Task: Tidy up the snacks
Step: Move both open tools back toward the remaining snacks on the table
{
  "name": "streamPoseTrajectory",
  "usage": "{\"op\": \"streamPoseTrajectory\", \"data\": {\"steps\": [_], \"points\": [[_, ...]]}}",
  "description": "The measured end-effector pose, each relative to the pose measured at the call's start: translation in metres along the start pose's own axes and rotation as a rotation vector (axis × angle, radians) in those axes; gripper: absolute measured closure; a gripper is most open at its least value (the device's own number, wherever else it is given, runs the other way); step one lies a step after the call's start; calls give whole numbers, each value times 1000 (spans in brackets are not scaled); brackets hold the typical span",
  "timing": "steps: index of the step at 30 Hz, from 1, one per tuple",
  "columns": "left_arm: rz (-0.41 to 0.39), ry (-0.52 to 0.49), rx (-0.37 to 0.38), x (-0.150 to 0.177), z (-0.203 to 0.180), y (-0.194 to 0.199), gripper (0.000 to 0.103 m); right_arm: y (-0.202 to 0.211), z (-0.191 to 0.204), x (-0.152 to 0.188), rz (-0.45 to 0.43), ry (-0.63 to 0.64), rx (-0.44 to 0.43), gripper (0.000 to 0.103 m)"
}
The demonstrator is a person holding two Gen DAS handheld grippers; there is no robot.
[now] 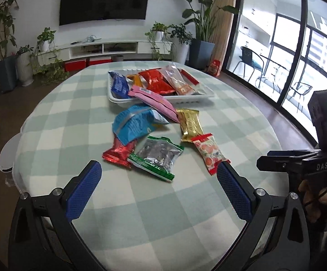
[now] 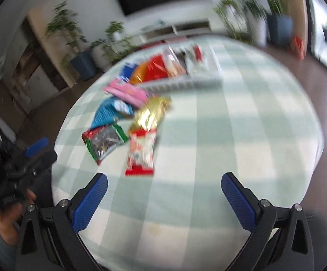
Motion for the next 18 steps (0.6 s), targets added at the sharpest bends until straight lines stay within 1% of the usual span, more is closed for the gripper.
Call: {"op": "streamPoseTrajectory", "data": {"steps": [1,3,5,7,9,10,11,12,15,18], "points": [[19,-25,8,1,-6,-6,0,-3,-5,5,17,-52,-12,0],[48,-57,28,-1,-14,-18,0,-4,-9,12,30,-100,-11,0],[81,-73,40,-10,-16,-32,0,-2,-7,14,20,-104,-9,0],[125,-83,59,-20,-16,-48,0,2,-2,12,-3,-90,-28,0],[166,-95,67,-27,-15,-64,3,3,2,11,-7,-74,-32,0],[182,-104,68,-30,-14,-70,8,2,3,11,-2,-67,-40,3],[199,-114,73,-32,-14,-77,12,0,3,10,2,-66,-52,5],[216,-120,79,-35,-13,-83,12,-1,3,10,5,-68,-62,9],[254,-142,105,-41,-13,-94,13,-5,-1,8,16,-81,-75,15],[282,-170,107,-43,-14,-102,13,-9,-2,8,23,-89,-88,17]]}}
Point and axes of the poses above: each gripper's, at about its wrist camera, not at the fingertips, and y roughly against the way its jaws point, z to its left, x to its underside, the point moved 5 cm from there along -y, roughly the way its jaws point, and after that the axes turned 8 degrees about -x, right-handed, at the moved point
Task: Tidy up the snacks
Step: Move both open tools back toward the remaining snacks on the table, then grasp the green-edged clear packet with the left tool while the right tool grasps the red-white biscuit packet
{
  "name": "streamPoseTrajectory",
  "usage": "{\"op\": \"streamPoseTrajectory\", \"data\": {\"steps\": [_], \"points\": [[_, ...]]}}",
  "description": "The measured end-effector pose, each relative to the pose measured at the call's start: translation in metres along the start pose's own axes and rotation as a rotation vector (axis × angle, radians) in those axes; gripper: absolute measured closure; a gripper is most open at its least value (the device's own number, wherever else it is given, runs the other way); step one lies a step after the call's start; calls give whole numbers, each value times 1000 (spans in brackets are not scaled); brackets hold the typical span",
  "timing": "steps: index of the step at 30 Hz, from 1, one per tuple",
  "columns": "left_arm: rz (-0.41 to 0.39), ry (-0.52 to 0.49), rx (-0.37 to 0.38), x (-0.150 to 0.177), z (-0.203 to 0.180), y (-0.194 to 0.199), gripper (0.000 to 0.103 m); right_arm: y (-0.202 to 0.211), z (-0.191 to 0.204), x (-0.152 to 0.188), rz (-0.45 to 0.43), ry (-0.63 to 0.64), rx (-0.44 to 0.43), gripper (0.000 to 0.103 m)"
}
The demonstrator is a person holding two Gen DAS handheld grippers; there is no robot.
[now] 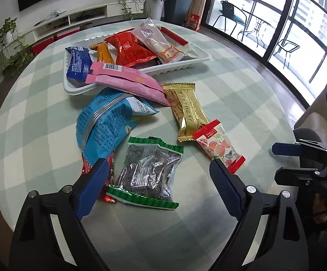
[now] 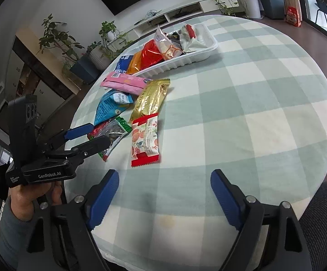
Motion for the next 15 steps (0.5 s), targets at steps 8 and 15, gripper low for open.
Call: {"op": "streamPoseTrajectory", "data": {"steps": [8,15], "points": [[91,-17,5,4,0,-19,30,-9,-3,1,20,15,36,21],[115,-37,10,4,-4,-21,55,-11,-2,2,27,52,81,21]]}}
Point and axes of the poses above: each gripper's, at about its wrist camera, not at the fingertips, and y roughly against the way its jaws point, z to its left, x to its underside, the point moved 5 cm from there along -y, roughly the way its jaws point, and after that the axes turned 8 degrees about -x, right-handed, at the moved point
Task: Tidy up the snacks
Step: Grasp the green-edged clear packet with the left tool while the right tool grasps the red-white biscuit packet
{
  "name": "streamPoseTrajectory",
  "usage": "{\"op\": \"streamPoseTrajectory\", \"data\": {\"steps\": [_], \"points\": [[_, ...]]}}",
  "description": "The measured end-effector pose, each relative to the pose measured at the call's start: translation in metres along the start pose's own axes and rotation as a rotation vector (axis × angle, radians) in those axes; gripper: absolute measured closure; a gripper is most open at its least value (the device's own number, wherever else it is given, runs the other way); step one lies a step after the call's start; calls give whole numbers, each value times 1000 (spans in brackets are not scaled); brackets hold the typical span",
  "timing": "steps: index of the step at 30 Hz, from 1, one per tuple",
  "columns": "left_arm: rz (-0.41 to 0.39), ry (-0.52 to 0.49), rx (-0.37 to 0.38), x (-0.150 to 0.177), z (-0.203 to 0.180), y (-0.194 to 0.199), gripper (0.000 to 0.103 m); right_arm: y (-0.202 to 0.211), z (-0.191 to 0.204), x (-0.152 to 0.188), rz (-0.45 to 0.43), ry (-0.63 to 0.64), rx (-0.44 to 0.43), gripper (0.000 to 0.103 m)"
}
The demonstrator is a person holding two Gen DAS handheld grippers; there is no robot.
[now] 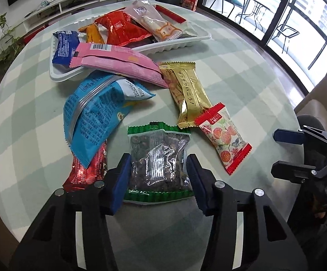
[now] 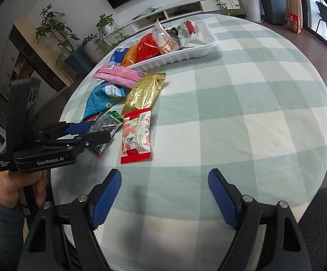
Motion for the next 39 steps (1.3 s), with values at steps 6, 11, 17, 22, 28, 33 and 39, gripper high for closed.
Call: {"op": "streamPoseTrajectory", "data": {"steps": [6,11,17,22,28,33,39], "points": [[20,-16,-15,-3,-3,-2,55,-2,2,-1,4,27,27,21],[11,-14,-14,0,-3,0,65,-4,4,-3,6,43,45,21],[1,4,-13,10,0,7,67,-14,14,-15,9,86,50,22],[-19,40,-12,26,5,17,69,-33,29,-30,25,155,70,25],[-46,99,-11,51,8,29,69,-58,37,-41,77,195,111,33],[-50,86,-34,58,2,32,69,-64,44,-40,87,251,166,39],[-31,46,-53,58,-2,31,69,-62,43,-38,94,285,203,65]]}}
Point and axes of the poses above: each gripper's, at about its wrist camera, not at the fingertips, and y roughly against the way its jaws point, z to its left, x to its underside, the point moved 5 cm from there along -y, roughly the way its jaws point, and after that the axes turned 8 degrees about -x, right-handed, at the moved point
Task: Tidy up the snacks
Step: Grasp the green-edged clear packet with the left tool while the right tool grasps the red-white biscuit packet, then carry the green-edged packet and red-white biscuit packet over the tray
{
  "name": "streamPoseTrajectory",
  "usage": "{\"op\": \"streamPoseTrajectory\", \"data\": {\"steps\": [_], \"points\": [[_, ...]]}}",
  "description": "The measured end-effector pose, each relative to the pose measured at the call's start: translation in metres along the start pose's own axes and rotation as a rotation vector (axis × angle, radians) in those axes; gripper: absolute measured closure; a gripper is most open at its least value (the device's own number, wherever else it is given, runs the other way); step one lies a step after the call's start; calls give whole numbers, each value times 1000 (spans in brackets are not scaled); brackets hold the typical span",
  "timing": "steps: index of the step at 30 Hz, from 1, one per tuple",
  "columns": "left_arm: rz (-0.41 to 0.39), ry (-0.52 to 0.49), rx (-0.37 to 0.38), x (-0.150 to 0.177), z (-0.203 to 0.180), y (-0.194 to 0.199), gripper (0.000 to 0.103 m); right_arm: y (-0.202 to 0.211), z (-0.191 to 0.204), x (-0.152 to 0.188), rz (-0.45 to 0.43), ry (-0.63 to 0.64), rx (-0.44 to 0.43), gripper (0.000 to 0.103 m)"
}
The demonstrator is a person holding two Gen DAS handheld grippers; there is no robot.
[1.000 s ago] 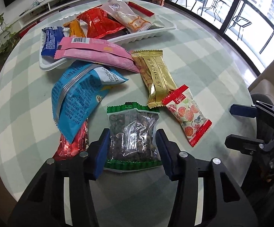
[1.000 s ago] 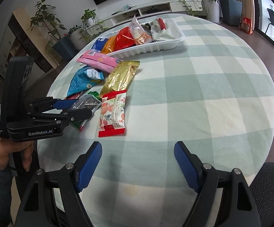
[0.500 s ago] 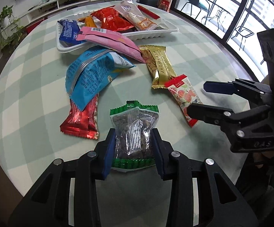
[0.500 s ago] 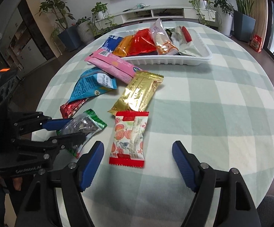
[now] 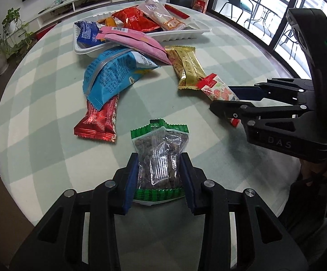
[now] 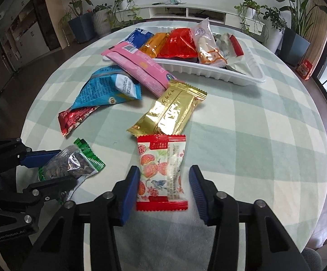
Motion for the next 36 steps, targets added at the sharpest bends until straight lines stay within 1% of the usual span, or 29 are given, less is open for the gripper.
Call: {"op": "streamPoseTrajectory", "data": {"steps": [4,7,11,14,17,24,29,32,36], "points": [[5,-19,-4,-1,-1,-1,69,2,-3,1,7,-6,-12,67],[-8,-17,2,-1,-1,-1,70,6,-4,4,2,-17,-29,69],[-37,24,15,1,4,3,75,17,-7,9,-29,-59,-72,69],[-58,64,30,1,10,7,77,25,-13,11,-51,-89,-93,69],[-81,109,59,-2,16,13,77,34,-22,11,-75,-122,-106,69],[-115,170,111,-11,25,24,77,43,-47,10,-106,-197,-128,69],[-168,200,129,-33,40,40,77,49,-67,5,-127,-240,-128,69],[-206,209,120,-56,53,50,77,58,-82,-5,-155,-253,-112,69],[-252,207,102,-94,69,60,77,74,-104,-25,-198,-259,-82,69]]}}
Point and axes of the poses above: each gripper's, at about its wrist camera, not at the fingertips, and y roughly against the way its jaws point, z to its left, x to its underside, the point moved 5 cm from there along -y, roughly the way its jaws point, and after that the axes turned 8 degrees about -x, right-handed, at the moved point
